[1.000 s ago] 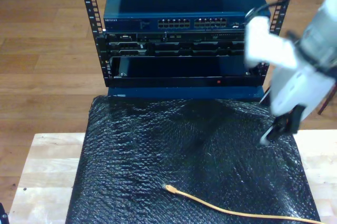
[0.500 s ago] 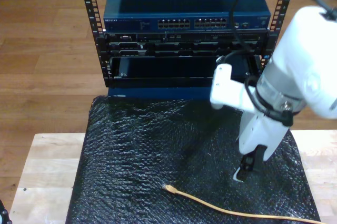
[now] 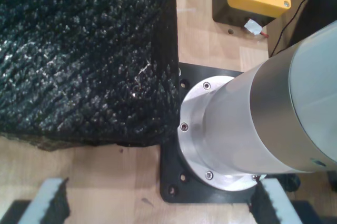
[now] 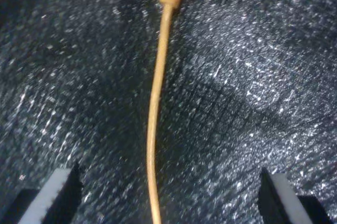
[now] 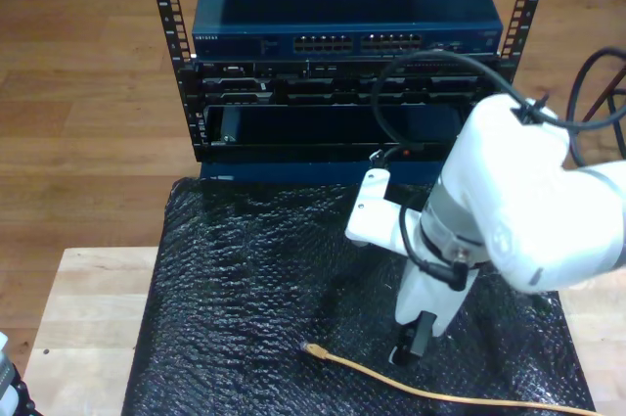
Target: Grab the cable and plug it in
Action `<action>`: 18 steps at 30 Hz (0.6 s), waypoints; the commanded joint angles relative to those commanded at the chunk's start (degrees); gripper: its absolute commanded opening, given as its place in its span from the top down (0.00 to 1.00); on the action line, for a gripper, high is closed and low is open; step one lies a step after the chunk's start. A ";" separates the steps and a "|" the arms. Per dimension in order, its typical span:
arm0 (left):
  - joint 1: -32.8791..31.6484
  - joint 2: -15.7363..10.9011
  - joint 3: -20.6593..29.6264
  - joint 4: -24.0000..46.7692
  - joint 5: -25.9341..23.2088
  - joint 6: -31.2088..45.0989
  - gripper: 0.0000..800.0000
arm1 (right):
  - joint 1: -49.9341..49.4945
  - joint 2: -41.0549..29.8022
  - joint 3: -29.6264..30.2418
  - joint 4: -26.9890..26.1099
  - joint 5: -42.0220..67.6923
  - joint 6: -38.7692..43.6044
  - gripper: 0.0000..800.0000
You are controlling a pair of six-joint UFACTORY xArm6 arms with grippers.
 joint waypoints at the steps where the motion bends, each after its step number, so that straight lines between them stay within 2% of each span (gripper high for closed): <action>1: 0.00 0.00 0.00 0.00 0.00 0.00 0.00 | 0.26 0.18 0.09 0.09 -0.35 0.35 0.02; 14: 0.00 0.18 0.09 -0.09 -0.09 -0.09 0.00 | 5.71 6.95 0.00 -0.18 -7.12 6.24 0.02; 18: 0.00 0.18 0.18 -0.09 -0.09 0.00 0.00 | 7.65 8.09 -0.26 -0.35 -7.56 10.81 0.02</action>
